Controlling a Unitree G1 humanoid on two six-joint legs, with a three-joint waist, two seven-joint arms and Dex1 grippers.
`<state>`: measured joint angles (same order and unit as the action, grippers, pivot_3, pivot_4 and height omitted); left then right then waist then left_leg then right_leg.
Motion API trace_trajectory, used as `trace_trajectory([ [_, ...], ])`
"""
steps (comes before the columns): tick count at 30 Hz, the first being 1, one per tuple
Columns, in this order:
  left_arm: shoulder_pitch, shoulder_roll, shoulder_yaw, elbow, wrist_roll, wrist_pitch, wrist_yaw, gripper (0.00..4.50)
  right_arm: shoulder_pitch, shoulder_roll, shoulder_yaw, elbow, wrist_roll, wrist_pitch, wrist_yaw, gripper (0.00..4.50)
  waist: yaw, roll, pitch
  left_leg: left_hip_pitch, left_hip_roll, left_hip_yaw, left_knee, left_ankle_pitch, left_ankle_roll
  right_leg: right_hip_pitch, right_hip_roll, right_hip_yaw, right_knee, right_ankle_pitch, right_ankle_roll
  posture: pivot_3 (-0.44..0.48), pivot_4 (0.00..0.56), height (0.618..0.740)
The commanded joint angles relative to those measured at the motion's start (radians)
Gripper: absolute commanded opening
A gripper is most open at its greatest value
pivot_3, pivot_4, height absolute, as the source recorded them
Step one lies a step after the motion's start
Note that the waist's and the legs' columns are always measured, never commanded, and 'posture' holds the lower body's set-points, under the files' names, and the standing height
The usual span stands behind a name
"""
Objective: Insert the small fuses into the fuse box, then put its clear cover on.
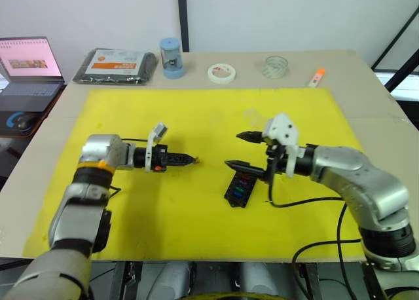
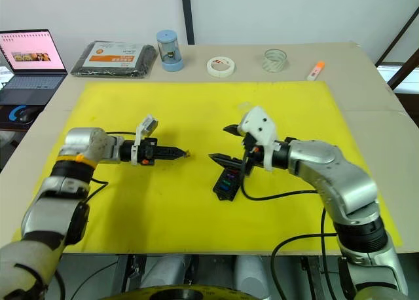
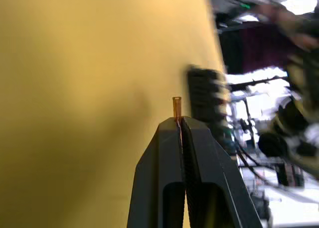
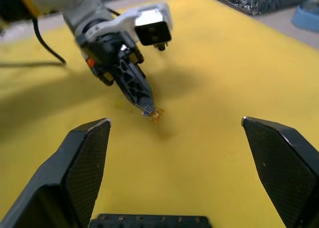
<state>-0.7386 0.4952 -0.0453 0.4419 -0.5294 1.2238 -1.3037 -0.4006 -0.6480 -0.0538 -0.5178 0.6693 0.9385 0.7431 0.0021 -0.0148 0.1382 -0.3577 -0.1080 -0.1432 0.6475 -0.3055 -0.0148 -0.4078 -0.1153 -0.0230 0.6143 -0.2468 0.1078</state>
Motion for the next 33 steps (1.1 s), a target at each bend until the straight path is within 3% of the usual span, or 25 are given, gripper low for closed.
trace_trajectory([
  [1,0.068,0.012,0.072,-0.285,-0.069,-0.173,-0.016,0.04,-0.026,-0.033,-0.094,-0.019,0.153,0.105,0.018,4.50,0.004,0.000,0.000,0.000,0.000,0.000,0.000,0.000,0.000,0.000,0.000,0.000,0.000,0.000,0.000,0.000,0.150,0.740],
  [4,0.117,0.006,0.075,-0.436,-0.023,-0.387,0.027,0.04,-0.039,-0.048,-0.123,-0.013,0.222,0.144,0.019,4.50,0.009,0.000,0.000,0.000,0.000,0.001,0.000,0.000,0.000,0.001,-0.001,0.000,-0.001,0.000,-0.001,0.000,0.150,0.740],
  [9,0.139,-0.037,0.101,-0.518,-0.072,-0.476,0.069,0.04,-0.045,-0.050,-0.109,-0.031,0.259,0.123,0.027,4.50,0.010,0.000,0.000,0.000,0.000,0.001,0.000,0.000,0.000,0.001,-0.001,0.000,-0.002,0.000,0.000,0.000,0.150,0.740],
  [13,0.150,-0.061,0.105,-0.543,-0.104,-0.502,0.105,0.00,-0.054,-0.027,-0.101,-0.014,0.280,0.106,0.010,3.55,0.009,0.000,0.000,0.001,0.000,0.001,0.000,-0.001,0.001,0.001,-0.001,0.000,-0.001,0.000,0.000,0.000,0.150,0.740],
  [14,0.150,-0.062,0.107,-0.547,-0.115,-0.498,0.110,0.00,-0.055,-0.022,-0.099,-0.010,0.281,0.104,0.001,3.24,0.009,0.000,0.000,0.001,0.000,0.001,0.000,-0.001,0.001,0.001,-0.001,0.000,-0.001,0.000,0.000,0.000,0.150,0.740],
  [18,0.154,-0.051,0.110,-0.566,-0.162,-0.472,0.118,0.00,-0.050,0.009,-0.100,-0.001,0.300,0.097,-0.025,3.24,0.009,0.000,0.000,0.000,0.000,0.001,0.000,-0.001,0.001,0.001,-0.001,0.000,-0.001,0.000,0.000,0.000,0.150,0.740],
  [21,0.145,-0.052,0.133,-0.572,-0.235,-0.397,0.149,0.00,-0.051,0.054,-0.118,0.006,0.336,0.098,-0.074,2.76,0.008,0.000,0.000,0.001,0.000,0.001,0.000,-0.001,0.001,0.001,0.000,0.000,-0.001,0.000,0.000,0.000,0.150,0.740],
  [23,0.133,-0.057,0.154,-0.571,-0.290,-0.338,0.182,0.00,-0.052,0.088,-0.138,0.010,0.373,0.106,-0.122,2.19,0.008,0.000,0.000,0.001,0.000,0.001,0.000,-0.001,0.001,0.001,0.000,0.000,-0.001,0.000,0.000,0.000,0.150,0.740],
  [33,0.094,-0.069,0.221,-0.557,-0.505,-0.141,0.324,0.00,-0.059,0.183,-0.207,0.022,0.649,0.114,-0.392,2.19,0.008,0.000,0.000,0.001,0.000,0.001,0.000,-0.001,0.001,0.001,0.000,0.000,-0.001,0.000,0.000,0.000,0.150,0.740],
])
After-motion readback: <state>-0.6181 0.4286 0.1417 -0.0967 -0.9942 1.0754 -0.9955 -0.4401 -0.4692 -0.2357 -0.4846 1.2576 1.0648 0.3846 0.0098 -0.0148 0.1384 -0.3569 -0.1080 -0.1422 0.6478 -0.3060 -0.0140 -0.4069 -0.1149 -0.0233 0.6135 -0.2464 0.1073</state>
